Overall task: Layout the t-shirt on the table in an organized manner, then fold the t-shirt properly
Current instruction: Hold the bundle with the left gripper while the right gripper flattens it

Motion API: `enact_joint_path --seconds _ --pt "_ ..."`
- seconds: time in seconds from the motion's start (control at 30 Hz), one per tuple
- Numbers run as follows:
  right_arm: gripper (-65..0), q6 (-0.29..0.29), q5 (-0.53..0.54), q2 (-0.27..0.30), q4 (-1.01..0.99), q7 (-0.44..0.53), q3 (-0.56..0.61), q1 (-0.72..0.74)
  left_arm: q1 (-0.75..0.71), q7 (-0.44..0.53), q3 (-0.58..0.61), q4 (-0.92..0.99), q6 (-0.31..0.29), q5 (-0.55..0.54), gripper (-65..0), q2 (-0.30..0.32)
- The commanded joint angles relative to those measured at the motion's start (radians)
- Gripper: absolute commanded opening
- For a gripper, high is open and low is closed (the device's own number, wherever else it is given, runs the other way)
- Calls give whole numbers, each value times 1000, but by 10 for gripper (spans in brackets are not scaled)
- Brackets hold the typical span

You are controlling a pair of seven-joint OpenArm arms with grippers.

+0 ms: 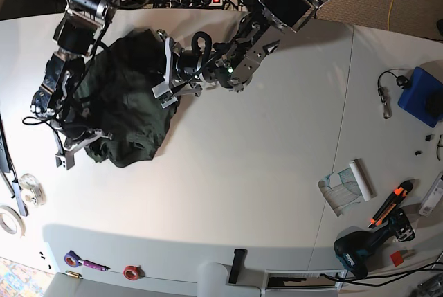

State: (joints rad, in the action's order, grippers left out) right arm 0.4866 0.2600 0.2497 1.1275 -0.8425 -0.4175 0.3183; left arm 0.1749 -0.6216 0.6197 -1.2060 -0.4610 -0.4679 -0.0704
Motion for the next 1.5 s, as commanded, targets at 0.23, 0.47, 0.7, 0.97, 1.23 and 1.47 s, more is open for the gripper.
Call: enact_joint_path --seconds 0.23,0.47,0.7,0.97,1.23,1.47 --pt "-650 -1 6 14 -8 36 0 102 -19 -43 0 -2 16 46 -650 5" --pt "-650 -11 -11 14 -9 93 0 147 -51 -43 0 -2 15 45 -650 5" --pt "-650 -116 -67 26 -9 108 -3 146 -53 -38 0 -2 15 46 -650 4" --pt "-650 128 274 25 162 -108 -123 47 -53 -39 0 -2 15 46 -650 8" --pt "-650 147 432 25 431 -222 -321 -225 -53 -35 0 -2 16 46 -650 7" --pt "-650 147 367 25 346 -84 -354 -325 -53 -35 0 -2 15 45 -650 6"
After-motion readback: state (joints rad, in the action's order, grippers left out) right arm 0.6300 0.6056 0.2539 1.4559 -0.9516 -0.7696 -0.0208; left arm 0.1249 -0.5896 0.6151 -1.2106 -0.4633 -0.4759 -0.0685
